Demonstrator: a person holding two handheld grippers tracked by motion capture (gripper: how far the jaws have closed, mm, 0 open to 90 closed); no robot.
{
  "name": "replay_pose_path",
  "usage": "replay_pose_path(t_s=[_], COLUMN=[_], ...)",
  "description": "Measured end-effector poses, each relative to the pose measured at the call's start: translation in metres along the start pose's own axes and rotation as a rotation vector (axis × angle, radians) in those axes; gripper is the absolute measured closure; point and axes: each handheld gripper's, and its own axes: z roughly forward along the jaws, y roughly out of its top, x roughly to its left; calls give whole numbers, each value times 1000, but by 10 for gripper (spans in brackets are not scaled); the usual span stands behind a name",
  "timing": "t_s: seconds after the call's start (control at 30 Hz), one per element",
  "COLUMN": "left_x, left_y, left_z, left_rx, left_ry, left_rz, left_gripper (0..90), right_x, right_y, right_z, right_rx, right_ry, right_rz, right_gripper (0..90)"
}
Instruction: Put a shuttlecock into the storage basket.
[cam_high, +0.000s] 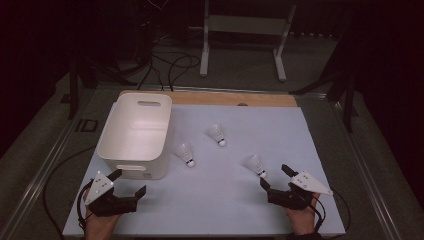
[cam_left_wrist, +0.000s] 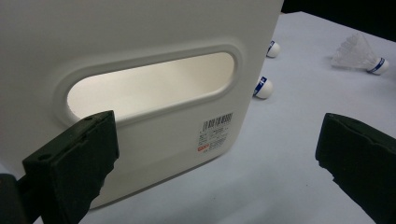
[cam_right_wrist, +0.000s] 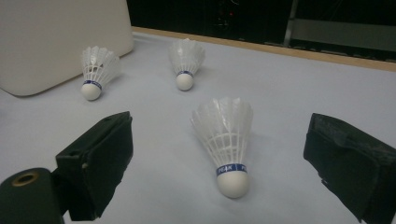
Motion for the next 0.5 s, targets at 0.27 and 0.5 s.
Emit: replay_pose_path(t_s=[0.27,0.5], left_x=[0,-1], left_y=[0,0], left_z=[0,1], left_rx=[1,0], left_ry=[0,-7], left_rz=[3,6], left_gripper=[2,2], right_x=[-1,0], right_y=[0,-1], right_z=[1,1], right_rx=[1,4], right_ry=[4,0], right_rz=[2,-4], right_gripper=[81,81])
